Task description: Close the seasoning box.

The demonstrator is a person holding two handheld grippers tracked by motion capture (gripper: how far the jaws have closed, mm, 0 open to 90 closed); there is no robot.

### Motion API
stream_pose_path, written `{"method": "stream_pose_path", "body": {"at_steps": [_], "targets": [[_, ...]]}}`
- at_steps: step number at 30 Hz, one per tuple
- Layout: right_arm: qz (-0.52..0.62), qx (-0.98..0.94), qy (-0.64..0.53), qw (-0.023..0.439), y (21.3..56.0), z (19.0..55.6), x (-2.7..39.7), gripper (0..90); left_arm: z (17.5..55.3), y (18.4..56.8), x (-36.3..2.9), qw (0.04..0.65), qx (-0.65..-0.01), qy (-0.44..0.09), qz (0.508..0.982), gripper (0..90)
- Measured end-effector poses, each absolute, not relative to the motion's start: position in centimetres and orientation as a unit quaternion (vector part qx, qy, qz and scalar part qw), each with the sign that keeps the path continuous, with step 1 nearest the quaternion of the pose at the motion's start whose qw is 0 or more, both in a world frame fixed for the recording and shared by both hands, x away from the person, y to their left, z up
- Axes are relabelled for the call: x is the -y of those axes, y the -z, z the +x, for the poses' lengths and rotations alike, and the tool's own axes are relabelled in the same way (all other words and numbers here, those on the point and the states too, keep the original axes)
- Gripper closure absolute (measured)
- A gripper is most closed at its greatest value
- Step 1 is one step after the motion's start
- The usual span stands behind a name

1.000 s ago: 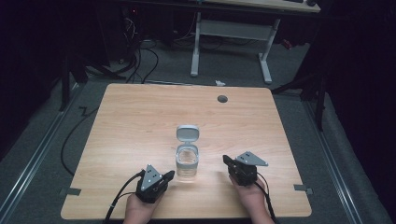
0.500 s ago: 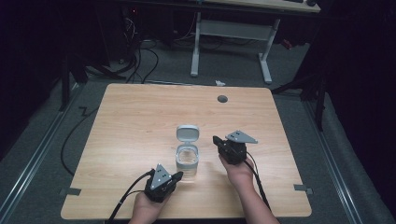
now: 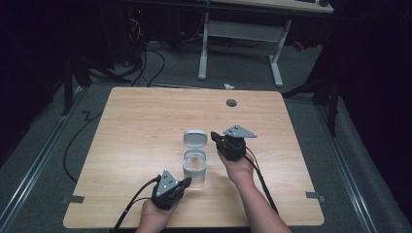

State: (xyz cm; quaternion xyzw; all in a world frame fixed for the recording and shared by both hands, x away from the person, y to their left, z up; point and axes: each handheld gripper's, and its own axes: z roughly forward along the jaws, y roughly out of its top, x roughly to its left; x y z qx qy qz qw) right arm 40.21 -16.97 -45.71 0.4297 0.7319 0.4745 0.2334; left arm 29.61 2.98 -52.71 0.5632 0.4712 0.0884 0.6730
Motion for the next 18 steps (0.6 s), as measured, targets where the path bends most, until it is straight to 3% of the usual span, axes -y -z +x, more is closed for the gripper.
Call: {"method": "stream_pose_path", "body": {"at_steps": [18], "targets": [[0.401,-0.732,-0.501,0.230,44.2,40.0,15.3,90.0,29.6,52.9,-2.8,0.672,-0.470,-0.089,0.565,90.0]]}}
